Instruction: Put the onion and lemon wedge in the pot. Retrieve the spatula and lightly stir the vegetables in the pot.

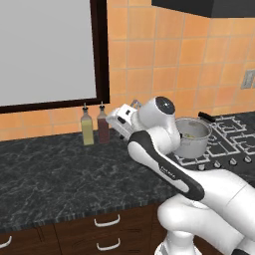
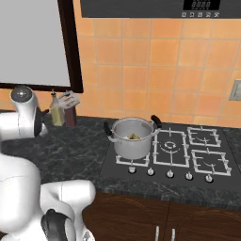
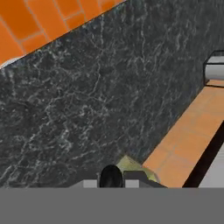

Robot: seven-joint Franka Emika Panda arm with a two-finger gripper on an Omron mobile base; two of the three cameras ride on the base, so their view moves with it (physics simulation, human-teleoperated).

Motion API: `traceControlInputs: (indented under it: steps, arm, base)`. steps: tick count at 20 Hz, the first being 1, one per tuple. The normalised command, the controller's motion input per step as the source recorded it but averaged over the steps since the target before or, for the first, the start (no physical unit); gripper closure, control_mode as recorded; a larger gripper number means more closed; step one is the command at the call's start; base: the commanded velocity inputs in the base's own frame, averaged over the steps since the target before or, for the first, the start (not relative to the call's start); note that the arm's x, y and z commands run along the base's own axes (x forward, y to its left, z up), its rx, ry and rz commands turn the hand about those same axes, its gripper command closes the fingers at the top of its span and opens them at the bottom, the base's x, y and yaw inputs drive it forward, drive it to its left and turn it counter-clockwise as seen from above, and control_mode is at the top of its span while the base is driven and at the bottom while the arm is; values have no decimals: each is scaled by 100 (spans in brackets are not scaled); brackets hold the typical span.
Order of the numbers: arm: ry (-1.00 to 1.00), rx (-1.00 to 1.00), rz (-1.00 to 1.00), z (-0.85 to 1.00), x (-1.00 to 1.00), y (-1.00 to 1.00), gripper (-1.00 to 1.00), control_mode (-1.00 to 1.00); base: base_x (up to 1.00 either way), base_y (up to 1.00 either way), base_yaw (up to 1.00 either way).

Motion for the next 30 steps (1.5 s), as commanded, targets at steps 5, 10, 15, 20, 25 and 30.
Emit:
traceControlInputs:
  steps: [5,10,15,20,25,30]
  arm:
    - [1,48,-50,53,0,-7,100,-100]
    - [0,78,-27,51,0,-54,100,-100]
    - [-1,92,-14,37,6,-73,100,-100]
    - [-6,71,-30,27,53,-61,100,-100]
    - [-4,53,-41,23,46,-72,100,-100]
    - [-1,45,-41,4,48,-81,100,-100]
  base:
    - [0,0,0]
    - [0,0,0]
    - [0,0,0]
    - [0,0,0]
    - [0,0,0]
    - [0,0,0]
